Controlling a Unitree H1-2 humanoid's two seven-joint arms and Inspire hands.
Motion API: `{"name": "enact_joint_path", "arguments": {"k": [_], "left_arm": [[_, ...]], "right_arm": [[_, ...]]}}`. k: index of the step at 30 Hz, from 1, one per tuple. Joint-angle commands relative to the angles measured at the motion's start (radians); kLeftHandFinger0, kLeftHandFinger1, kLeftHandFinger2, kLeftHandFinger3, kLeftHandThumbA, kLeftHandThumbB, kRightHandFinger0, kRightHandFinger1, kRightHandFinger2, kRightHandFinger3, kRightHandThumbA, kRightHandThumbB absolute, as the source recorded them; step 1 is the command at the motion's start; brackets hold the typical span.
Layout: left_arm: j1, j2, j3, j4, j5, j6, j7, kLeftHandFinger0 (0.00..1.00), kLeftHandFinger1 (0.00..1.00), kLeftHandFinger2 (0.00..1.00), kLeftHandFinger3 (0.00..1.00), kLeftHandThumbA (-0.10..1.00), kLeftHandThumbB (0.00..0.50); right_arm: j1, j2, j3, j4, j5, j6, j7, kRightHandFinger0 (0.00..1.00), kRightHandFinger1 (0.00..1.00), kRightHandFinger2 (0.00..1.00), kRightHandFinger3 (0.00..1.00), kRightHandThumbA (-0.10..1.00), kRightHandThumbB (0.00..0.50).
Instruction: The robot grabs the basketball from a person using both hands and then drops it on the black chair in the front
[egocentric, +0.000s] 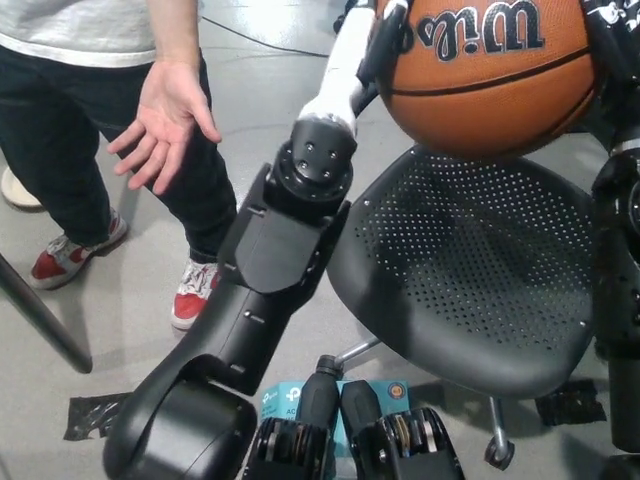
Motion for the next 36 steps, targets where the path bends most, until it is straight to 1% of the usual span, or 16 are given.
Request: {"name": "enact_joint_path", "arguments": {"k": [1,4,7,11,12,16,17,19,23,24,30,31,32,33,35,36], "left_arm": [[-0.205,-0.149,-0.026,0.133,-0.031,-0.198,-0.084,1.0,1.0,1.0,1.0,1.0,0.178],[-0.24,-0.163,0.011,0.246,-0.063,-0.203,-0.082,1.0,1.0,1.0,1.0,1.0,0.179],[-0.26,-0.17,0.002,0.333,-0.042,-0.23,-0.082,1.0,1.0,1.0,1.0,1.0,0.207],[-0.274,-0.172,0.006,0.365,-0.042,-0.249,-0.079,1.0,1.0,1.0,1.0,1.0,0.208],[-0.266,-0.181,0.011,0.43,-0.046,-0.222,-0.096,1.0,1.0,1.0,1.0,1.0,0.178],[-0.25,-0.186,0.008,0.464,-0.039,-0.239,-0.091,1.0,1.0,1.0,1.0,1.0,0.17],[-0.238,-0.172,0.008,0.471,-0.036,-0.229,-0.089,1.0,1.0,1.0,1.0,1.0,0.219],[-0.234,-0.143,0.012,0.475,-0.036,-0.223,-0.081,1.0,1.0,1.0,1.0,1.0,0.211],[-0.23,-0.132,0.01,0.472,-0.034,-0.224,-0.084,1.0,1.0,1.0,1.0,1.0,0.221],[-0.219,-0.066,0.013,0.453,-0.033,-0.222,-0.099,1.0,1.0,1.0,1.0,1.0,0.277],[-0.217,0.022,-0.056,0.413,0.026,-0.242,-0.097,1.0,1.0,1.0,1.0,1.0,0.296],[-0.216,0.023,-0.058,0.412,0.025,-0.243,-0.098,1.0,1.0,1.0,1.0,1.0,0.297],[-0.215,0.046,-0.05,0.376,0.015,-0.215,-0.112,1.0,1.0,1.0,1.0,1.0,0.296],[-0.213,0.063,-0.051,0.361,0.016,-0.227,-0.119,1.0,1.0,1.0,1.0,1.0,0.308],[-0.2,0.079,-0.042,0.323,0.006,-0.225,-0.126,1.0,1.0,1.0,1.0,1.0,0.324],[-0.196,0.088,-0.039,0.306,0.002,-0.216,-0.134,1.0,1.0,1.0,1.0,1.0,0.331]], "right_arm": [[-0.096,0.018,0.022,0.039,0.071,-0.046,0.135,1.0,1.0,1.0,1.0,1.0,0.182],[-0.102,0.02,-0.001,0.131,0.093,-0.07,0.15,1.0,1.0,1.0,1.0,1.0,0.191],[-0.097,0.015,-0.015,0.185,0.11,-0.082,0.167,1.0,1.0,1.0,1.0,1.0,0.201],[-0.099,0.015,-0.018,0.195,0.111,-0.088,0.173,1.0,1.0,1.0,1.0,1.0,0.203],[-0.075,0.038,-0.048,0.256,0.136,-0.084,0.159,1.0,1.0,1.0,1.0,1.0,0.215],[-0.051,0.044,-0.056,0.276,0.144,-0.097,0.186,1.0,1.0,1.0,1.0,1.0,0.213],[-0.051,0.025,-0.041,0.3,0.123,-0.095,0.198,1.0,1.0,1.0,1.0,1.0,0.209],[-0.072,0.008,-0.048,0.325,0.103,-0.099,0.171,1.0,1.0,1.0,1.0,1.0,0.232],[-0.079,-0.005,-0.045,0.334,0.087,-0.105,0.161,1.0,1.0,1.0,1.0,1.0,0.237],[-0.111,-0.076,-0.046,0.372,0.055,-0.127,0.162,1.0,1.0,1.0,1.0,1.0,0.25],[-0.119,-0.156,-0.068,0.381,0.077,-0.114,0.198,1.0,1.0,1.0,1.0,1.0,0.323],[-0.119,-0.156,-0.068,0.381,0.077,-0.115,0.199,1.0,1.0,1.0,1.0,1.0,0.325],[-0.109,-0.18,-0.078,0.362,0.072,-0.123,0.193,1.0,1.0,1.0,1.0,1.0,0.263],[-0.108,-0.199,-0.078,0.362,0.066,-0.133,0.201,1.0,1.0,1.0,1.0,1.0,0.251],[-0.105,-0.22,-0.074,0.357,0.058,-0.145,0.211,1.0,1.0,1.0,1.0,1.0,0.26],[-0.104,-0.227,-0.072,0.346,0.054,-0.146,0.212,1.0,1.0,1.0,1.0,1.0,0.284]]}}
